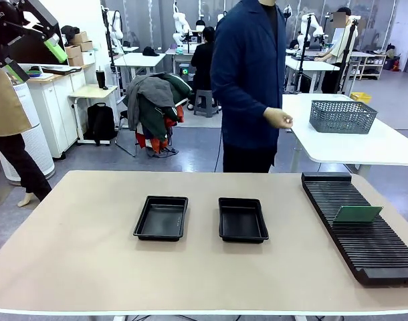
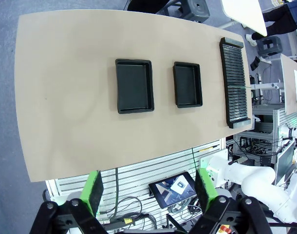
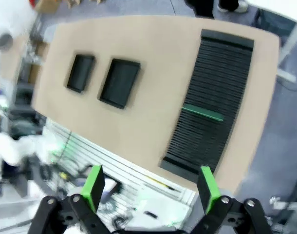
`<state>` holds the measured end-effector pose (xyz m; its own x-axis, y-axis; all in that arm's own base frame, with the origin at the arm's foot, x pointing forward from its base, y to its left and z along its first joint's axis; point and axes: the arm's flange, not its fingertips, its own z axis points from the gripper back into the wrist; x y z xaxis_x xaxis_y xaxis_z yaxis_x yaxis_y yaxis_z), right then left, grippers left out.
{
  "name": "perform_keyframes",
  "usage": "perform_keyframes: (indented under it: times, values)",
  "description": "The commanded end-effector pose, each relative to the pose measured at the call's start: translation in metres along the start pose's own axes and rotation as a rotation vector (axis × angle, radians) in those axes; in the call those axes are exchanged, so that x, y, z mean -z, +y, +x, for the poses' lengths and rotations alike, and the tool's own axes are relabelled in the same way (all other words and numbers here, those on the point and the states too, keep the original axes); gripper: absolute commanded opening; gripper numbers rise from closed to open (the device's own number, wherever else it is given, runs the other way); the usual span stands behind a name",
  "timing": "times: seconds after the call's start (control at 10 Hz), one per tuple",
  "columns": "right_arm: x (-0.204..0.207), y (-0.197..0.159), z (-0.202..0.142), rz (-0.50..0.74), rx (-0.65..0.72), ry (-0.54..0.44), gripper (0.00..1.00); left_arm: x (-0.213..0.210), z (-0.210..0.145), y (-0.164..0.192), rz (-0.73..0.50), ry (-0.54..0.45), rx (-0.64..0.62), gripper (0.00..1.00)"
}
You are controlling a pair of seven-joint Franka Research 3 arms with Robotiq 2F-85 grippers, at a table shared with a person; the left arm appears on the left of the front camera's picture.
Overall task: Inspect and transfer BCBs to ESD trays.
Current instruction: Pick up the Blank PCB from the PCB Rack and place it in the left ESD tray.
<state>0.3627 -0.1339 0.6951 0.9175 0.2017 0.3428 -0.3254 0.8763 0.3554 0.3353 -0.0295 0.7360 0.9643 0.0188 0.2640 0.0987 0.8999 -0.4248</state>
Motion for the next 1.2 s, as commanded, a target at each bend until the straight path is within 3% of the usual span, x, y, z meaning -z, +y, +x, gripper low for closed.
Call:
perform_keyframes:
  times: [0.0, 0.7, 1.1]
  values:
    - [0.023, -0.005, -0.013, -0.073, -0.280, -0.023, 1.00, 0.000, -0.001, 0.000, 0.000, -0.003, 0.000, 1.00]
    - [0.130, -0.042, -0.025, -0.150, -0.937, 0.132, 1.00, 0.000, -0.001, 0.000, 0.000, -0.003, 0.000, 1.00]
    - [0.192, -0.056, -0.032, -0.211, -1.143, 0.179, 1.00, 0.000, -0.001, 0.000, 0.000, -0.003, 0.000, 1.00]
